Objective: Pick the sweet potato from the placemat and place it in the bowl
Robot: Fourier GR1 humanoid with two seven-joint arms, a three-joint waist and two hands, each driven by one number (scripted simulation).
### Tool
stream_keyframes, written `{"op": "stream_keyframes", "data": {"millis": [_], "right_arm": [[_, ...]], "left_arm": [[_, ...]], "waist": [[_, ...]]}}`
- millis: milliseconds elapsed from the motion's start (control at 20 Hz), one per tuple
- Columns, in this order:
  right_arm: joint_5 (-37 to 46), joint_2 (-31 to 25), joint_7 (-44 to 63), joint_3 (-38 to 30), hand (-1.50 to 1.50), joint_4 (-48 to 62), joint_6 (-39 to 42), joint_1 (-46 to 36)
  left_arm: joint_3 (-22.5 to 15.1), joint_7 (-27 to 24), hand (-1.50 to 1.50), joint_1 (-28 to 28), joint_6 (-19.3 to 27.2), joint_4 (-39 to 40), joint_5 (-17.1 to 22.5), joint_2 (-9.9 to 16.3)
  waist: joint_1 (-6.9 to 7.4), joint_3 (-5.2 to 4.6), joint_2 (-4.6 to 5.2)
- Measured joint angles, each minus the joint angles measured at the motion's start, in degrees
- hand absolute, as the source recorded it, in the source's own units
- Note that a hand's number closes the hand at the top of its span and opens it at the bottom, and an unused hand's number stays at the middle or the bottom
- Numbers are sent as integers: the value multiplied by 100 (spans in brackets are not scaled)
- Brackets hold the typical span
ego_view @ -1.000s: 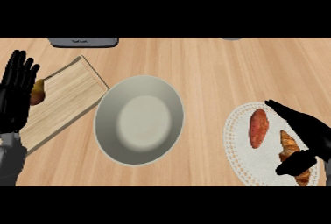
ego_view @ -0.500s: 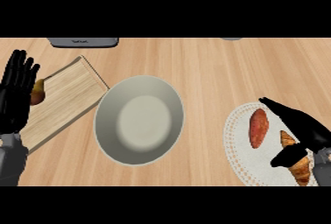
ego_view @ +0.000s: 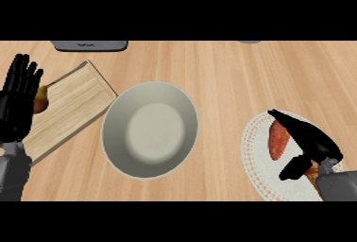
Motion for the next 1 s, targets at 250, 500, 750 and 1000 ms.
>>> {"op": "stream_keyframes", "data": {"millis": [250, 500, 750, 1000], "right_arm": [[230, 110, -203, -176, -150, 672, -24, -303], [474, 262, -297, -257, -150, 1117, -202, -322], [690, 263, -767, -365, 150, 1365, -535, -413], [927, 327, -1165, -443, 150, 1622, -949, -526]], "left_arm": [[-4, 92, 0, 96, -8, -166, -102, -79], [56, 209, 0, 44, -44, -259, -105, -110], [101, 245, 0, 30, -32, -293, -179, -156], [130, 285, 0, 77, -125, -376, -181, -178]], "waist": [[14, 0, 0], [11, -1, -1], [7, -17, -15], [5, -41, -30]]}}
